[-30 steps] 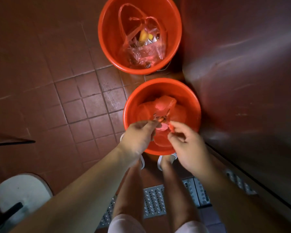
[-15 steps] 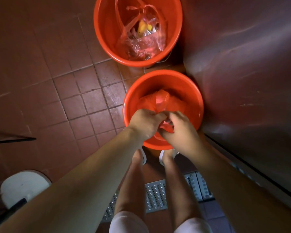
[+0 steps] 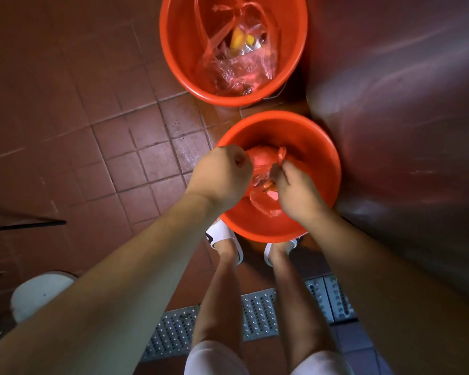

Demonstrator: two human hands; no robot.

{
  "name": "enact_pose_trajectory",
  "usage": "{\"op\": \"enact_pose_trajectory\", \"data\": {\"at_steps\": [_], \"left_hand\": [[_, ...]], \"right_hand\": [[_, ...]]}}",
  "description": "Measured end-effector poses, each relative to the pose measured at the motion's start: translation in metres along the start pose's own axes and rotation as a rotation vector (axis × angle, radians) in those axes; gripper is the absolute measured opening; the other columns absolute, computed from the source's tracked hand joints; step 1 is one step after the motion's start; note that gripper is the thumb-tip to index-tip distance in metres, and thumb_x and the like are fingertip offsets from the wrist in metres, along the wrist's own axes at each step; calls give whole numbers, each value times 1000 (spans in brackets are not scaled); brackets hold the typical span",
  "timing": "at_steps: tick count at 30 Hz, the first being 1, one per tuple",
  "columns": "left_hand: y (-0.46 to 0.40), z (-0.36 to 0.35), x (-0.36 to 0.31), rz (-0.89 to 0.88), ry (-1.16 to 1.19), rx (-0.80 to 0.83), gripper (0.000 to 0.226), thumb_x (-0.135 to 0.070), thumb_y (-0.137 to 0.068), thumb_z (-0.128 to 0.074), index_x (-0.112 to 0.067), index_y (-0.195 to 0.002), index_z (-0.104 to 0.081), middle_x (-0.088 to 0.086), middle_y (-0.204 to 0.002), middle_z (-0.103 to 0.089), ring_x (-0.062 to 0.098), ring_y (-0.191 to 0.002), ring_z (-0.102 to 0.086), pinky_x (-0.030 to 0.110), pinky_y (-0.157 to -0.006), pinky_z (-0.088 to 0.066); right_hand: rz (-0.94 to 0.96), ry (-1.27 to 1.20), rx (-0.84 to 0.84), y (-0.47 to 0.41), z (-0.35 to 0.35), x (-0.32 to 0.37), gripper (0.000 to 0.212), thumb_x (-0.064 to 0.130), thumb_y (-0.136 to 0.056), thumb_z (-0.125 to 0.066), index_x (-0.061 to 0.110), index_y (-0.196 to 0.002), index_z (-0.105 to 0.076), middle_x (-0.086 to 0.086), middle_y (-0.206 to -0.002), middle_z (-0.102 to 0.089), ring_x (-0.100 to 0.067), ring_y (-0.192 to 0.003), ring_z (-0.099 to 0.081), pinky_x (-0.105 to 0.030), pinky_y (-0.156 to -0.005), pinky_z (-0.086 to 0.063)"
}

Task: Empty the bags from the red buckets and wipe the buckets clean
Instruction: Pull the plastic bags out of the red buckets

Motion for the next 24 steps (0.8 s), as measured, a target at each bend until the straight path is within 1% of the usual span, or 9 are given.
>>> {"op": "enact_pose_trajectory", "data": {"at_steps": [3, 5, 7, 10, 12, 14, 18, 22, 24], "left_hand": [[1, 7, -8, -147, -74, -1, 20, -24, -99, -60, -14, -96, -77, 9, -92, -76, 33, -88, -67, 42, -73, -53], [0, 4, -14, -214, -98, 36, 19, -25, -98, -61, -17, -100, -77, 8, -96, -76, 34, -92, -67, 44, -77, -53], [-3, -4, -21, -281, -105, 108, 19, -27, -96, -63, -21, -105, -78, 7, -103, -77, 31, -98, -67, 42, -82, -51], [-11, -15, -30, -370, -120, 159, 21, -28, -95, -66, -17, -110, -78, 9, -108, -73, 28, -104, -64, 35, -88, -46], [-20, -12, -25, -340, -65, 100, 20, -23, -95, -66, -11, -110, -73, 11, -109, -70, 29, -105, -62, 29, -87, -40], [-30, -12, -12, -268, -57, 90, 24, -18, -96, -64, -12, -118, -69, 11, -119, -68, 29, -113, -61, 28, -90, -40], [-35, -26, 13, -183, -6, 180, 21, -26, -97, -67, -23, -116, -76, -1, -111, -77, 17, -104, -69, 26, -86, -50], [-33, -49, 27, 1, 215, 174, 4, -21, -90, -73, -22, -91, -77, -3, -84, -79, 20, -85, -74, 38, -83, -59], [-32, -63, 26, 104, 400, 201, 8, -15, -85, -73, -21, -80, -71, 4, -76, -78, 26, -79, -77, 49, -83, -62]], "right_hand": [[-30, -26, 21, -17, 3, 3, 38, 25, -99, -55, 25, -137, -49, -7, -121, -67, -27, -107, -64, -38, -88, -50], [42, -57, 118, -20, -4, 15, 69, 19, -87, -70, 33, -147, -40, 8, -129, -60, -6, -109, -58, -19, -91, -48], [139, -59, 218, -19, -14, 25, 76, 13, -81, -75, 27, -147, -42, 15, -130, -54, 8, -112, -50, -2, -90, -39], [97, 93, 301, -19, -23, 20, 38, 21, -94, -62, 17, -131, -58, 2, -124, -64, -9, -112, -59, -23, -94, -46], [3, 122, 286, -21, -20, 11, 24, 30, -101, -46, 18, -110, -65, -4, -102, -68, -26, -97, -64, -31, -81, -47], [-9, 55, 246, -24, -15, 10, 33, 37, -104, -39, 18, -95, -64, -2, -83, -62, -24, -80, -59, -32, -74, -43], [-116, -81, 223, -28, -9, 1, 58, 61, -97, -39, 13, -110, -68, -12, -105, -70, -32, -102, -65, -43, -94, -51], [-186, -193, 83, -37, 4, -8, 52, 68, -87, -42, 25, -91, -73, 10, -73, -72, -18, -74, -69, -32, -72, -52], [-168, -207, -2, -43, 12, -10, 42, 59, -92, -43, 34, -90, -76, 23, -58, -62, -5, -64, -59, -30, -75, -48]]}}
Point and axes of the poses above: each hand's wrist, its own y-axis away from the middle knuckle, its own z-axis out of the back of the hand, x = y × z, the point moved 6 cm from there along -y, towards the middle knuckle
